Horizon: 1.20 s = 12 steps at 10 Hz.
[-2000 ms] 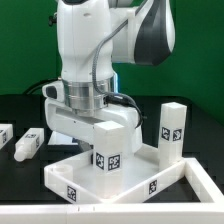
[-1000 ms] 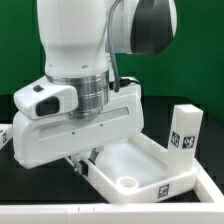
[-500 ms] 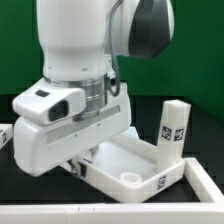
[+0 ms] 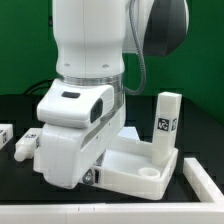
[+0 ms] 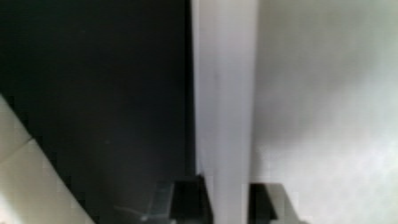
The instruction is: Assemble desk
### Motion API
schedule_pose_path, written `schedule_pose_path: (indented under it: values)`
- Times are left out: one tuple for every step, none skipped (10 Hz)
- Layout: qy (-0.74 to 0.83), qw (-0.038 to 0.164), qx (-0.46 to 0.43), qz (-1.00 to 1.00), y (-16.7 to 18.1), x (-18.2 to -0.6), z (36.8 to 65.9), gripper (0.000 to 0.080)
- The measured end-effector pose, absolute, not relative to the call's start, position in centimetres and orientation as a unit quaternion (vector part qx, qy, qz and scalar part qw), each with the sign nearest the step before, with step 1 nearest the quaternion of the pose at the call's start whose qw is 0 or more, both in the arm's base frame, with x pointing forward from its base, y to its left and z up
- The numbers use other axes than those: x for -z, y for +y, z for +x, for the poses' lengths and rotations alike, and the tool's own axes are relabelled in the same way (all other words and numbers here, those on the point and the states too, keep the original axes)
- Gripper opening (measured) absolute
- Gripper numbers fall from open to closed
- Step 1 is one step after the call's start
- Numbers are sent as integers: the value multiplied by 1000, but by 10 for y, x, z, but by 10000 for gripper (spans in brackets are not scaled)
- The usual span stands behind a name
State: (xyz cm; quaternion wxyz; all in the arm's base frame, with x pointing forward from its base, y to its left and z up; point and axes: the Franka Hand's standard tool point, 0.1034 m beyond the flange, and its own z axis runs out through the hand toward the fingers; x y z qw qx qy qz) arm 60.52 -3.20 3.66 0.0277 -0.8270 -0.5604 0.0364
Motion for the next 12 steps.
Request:
schedule_pose_path:
  values:
    - [-576,27,-37,-816,-33,-37,606,60]
    - [-629,27,-24,-777,-27,-41,615,60]
    - [-647,28,-9,-762,-15,-43,629,60]
    - [-653,23,3,-757,-5,-41,638,60]
    - [-659,11,6,-752,-6,-38,636,60]
    - [-656,12,3,-754,-8,-37,635,60]
    - [-654,12,2,-757,-9,-36,634,60]
    - [-654,11,4,-756,-10,-36,635,60]
    - [-657,4,12,-754,-10,-38,640,60]
    - [-654,1,21,-756,0,-40,646,60]
    - [-652,0,30,-757,13,-40,649,60]
    - [-658,-2,35,-752,21,-39,651,60]
